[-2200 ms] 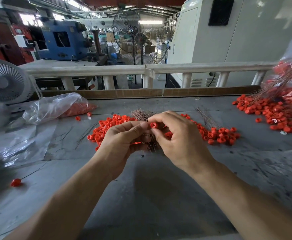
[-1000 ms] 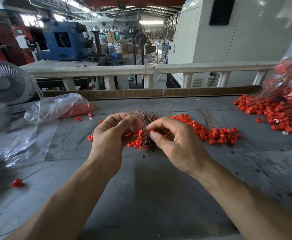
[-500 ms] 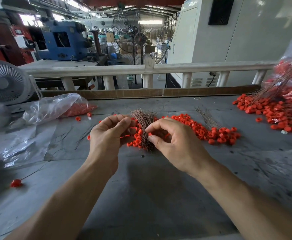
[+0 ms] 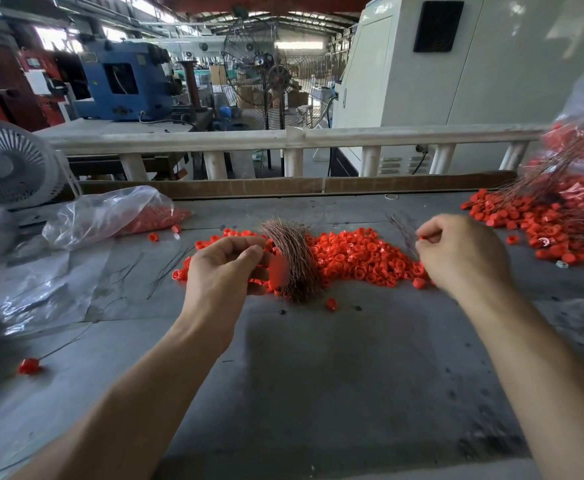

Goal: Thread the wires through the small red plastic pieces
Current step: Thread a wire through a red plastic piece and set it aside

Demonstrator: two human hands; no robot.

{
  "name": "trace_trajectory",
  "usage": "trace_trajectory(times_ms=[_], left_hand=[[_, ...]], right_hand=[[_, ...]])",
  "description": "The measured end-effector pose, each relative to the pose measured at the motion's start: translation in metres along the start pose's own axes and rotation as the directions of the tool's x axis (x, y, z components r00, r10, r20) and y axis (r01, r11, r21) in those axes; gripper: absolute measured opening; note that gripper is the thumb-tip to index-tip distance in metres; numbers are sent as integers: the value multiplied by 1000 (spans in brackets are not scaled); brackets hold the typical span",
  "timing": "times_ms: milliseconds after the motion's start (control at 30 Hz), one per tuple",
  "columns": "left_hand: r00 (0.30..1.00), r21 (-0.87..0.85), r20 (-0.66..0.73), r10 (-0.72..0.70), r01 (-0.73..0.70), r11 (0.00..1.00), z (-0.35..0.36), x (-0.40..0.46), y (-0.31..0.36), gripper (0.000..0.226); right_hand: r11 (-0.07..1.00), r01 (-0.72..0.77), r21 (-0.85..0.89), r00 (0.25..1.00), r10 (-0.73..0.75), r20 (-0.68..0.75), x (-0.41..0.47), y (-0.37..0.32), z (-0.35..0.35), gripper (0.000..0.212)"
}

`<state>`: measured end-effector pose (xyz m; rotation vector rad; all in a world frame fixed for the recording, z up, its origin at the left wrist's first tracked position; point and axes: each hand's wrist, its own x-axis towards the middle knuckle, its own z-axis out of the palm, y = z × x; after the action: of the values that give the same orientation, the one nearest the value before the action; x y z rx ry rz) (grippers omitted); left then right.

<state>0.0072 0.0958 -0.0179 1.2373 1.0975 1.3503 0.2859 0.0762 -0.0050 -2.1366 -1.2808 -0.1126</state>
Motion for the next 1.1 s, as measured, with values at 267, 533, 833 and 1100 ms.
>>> trace_trajectory(times_ms=[267, 533, 833, 1100], left_hand=[[1000, 86, 10, 7, -8, 996, 1, 1, -3, 16], [1000, 122, -3, -10, 10, 992, 2, 1, -2, 18], [998, 360, -7, 56, -50, 932, -4, 7, -13, 16], [982, 611, 99, 158, -185, 770, -1, 6, -18, 10]], right_hand=[[974, -130, -184, 979, 155, 131, 12, 14, -5, 10], [969, -88, -231, 988, 116, 106, 11, 15, -2, 11], [982, 148, 114, 985, -157, 67, -9, -12, 14, 3], [836, 438, 330, 839, -512, 182, -40, -48, 36, 10]])
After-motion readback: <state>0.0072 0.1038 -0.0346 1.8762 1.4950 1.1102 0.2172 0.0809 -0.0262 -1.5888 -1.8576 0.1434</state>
